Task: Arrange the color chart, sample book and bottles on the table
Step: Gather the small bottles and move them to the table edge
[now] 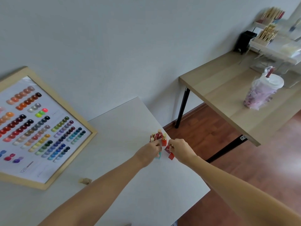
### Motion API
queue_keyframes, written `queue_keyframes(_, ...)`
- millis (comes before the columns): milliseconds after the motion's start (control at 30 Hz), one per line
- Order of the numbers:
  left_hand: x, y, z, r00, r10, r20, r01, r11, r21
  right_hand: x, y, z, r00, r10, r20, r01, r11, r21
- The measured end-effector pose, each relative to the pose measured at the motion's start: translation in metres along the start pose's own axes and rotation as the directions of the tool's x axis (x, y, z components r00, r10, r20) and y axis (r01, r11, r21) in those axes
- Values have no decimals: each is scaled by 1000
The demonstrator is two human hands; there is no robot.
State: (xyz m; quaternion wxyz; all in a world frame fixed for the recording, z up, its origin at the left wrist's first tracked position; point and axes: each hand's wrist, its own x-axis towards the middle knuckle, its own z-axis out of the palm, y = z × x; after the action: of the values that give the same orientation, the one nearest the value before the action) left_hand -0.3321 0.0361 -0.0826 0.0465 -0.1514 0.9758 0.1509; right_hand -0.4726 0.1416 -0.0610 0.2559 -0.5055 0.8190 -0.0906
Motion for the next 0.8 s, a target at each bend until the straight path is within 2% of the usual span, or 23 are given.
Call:
queue_keyframes(167, 7, -4, 4, 999, -11, 49, 12, 1000, -10, 8, -1, 4, 1000, -16, -4, 16, 1000, -22)
queue_keyframes(233, 10, -5, 4, 998, 22, 56, -24, 999, 34, 10, 0, 6, 1000, -24, 2, 24, 999, -31)
queue_keyframes(433, 8, -6, 4, 999, -4, 38, 3, 1000, 26, 11, -1, 9, 1000, -19, -13, 18, 999, -37)
queue_keyframes(633, -10, -5, -7, 999, -24, -40, 25, 1000, 16, 4, -1, 9, 998, 1, -55, -2, 1000, -20)
queue_keyframes(800, -46, -16, -39, 989, -73, -125, 58, 991, -118, -17, -6, 10, 988, -5, -157, -6, 998, -64)
